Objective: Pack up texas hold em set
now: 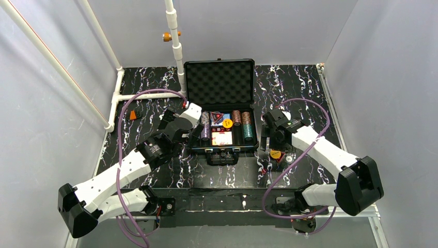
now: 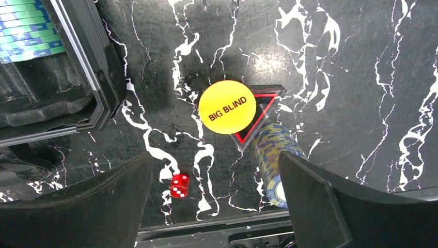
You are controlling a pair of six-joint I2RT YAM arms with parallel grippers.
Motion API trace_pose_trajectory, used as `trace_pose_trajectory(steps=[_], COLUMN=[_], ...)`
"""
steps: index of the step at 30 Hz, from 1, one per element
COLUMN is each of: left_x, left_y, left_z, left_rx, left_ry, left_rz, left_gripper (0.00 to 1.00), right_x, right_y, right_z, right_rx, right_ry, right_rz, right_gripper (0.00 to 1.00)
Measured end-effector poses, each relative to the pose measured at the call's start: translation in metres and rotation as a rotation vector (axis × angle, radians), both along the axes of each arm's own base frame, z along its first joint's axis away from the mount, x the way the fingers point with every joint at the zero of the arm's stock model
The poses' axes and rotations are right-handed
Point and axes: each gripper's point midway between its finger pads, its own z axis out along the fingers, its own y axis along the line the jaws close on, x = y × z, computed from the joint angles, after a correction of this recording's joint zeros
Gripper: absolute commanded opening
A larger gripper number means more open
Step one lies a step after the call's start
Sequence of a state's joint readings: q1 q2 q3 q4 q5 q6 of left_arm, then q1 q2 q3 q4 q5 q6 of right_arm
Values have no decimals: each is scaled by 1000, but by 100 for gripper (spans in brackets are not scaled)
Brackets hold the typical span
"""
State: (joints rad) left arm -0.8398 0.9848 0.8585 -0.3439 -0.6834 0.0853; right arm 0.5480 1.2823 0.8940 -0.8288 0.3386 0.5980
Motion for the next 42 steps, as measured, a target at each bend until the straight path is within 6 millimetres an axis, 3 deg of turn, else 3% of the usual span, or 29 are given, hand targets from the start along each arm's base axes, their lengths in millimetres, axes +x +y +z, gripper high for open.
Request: trace_pose_trajectory(steps=[8, 16, 23, 34, 42], left_x=[-12, -45, -78, -109, -119], left_y=[-28, -72, -123, -193, -228], left_z=[-10, -29, -55, -100, -121], left_rx=[-86, -191, -150, -54, -11], left_ry=[76, 229, 349, 463, 475], left_rz=[-126, -273, -380, -436, -433], left_gripper=[98, 94, 91, 86, 82], right_x=[-2, 12, 21, 37, 34], right_y=[4, 11, 15, -1, -14], right_z=[6, 45, 68, 120, 140], right_rx=[28, 102, 156, 143, 131], right_ry=[-2, -139, -251, -464, -539], right_rz=[17, 33, 34, -2, -34], right_gripper=[99, 98, 98, 98, 98])
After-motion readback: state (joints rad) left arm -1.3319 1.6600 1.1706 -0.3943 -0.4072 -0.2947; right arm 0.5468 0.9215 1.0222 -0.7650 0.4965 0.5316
